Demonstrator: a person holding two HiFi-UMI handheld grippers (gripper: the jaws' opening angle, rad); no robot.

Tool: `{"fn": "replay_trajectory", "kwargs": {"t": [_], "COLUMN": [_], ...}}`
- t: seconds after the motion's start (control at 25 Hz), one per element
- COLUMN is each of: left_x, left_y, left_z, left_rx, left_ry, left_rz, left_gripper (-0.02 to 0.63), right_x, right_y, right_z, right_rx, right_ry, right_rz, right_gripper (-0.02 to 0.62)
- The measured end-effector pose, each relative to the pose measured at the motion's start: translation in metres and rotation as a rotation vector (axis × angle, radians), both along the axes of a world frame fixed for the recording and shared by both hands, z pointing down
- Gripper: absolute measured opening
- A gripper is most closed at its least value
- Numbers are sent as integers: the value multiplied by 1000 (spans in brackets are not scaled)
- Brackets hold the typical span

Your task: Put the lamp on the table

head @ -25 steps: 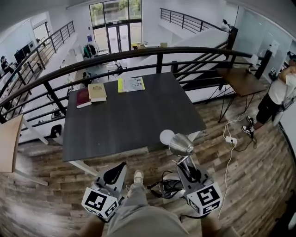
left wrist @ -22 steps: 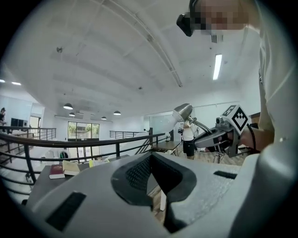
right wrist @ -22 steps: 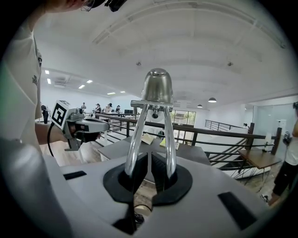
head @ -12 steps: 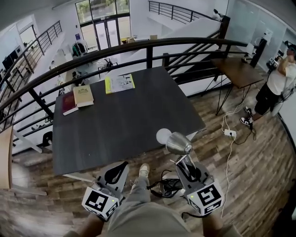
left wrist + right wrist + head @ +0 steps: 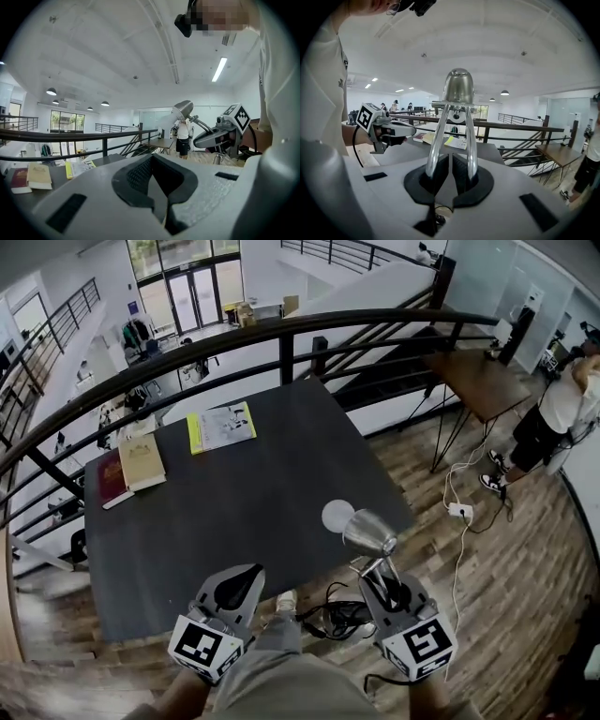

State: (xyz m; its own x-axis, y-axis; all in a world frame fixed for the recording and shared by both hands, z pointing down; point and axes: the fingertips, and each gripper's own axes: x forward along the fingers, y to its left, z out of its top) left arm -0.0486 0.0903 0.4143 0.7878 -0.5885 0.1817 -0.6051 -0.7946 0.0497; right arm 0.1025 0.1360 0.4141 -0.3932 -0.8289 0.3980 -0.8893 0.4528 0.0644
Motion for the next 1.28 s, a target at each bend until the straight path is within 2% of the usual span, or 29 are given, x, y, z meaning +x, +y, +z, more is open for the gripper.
{"fn": "replay_trajectory", "kwargs": {"t": [0.36,0.6,0.88,1.28], "left_x": [11,15,21,27], "left_y": [-134,-196,-224,-237], "left_z": [0,-4,-6,6], "left_rx": [-32,-43,-61,-104], "left_ry": [30,33,23,-1], "left_rz": [7,24,35,-95], "left_gripper": [5,5,5,5], "right_x": [13,16,7,16], "right_y": [-140,-212,-253,-284], "right_z": [-11,-18,-32,-9], "right_rx": [5,-2,-13,-47], "right_ry": [51,14,-12,16], "right_rz": [26,55,20,-90], "right_gripper": [25,25,26,26]}}
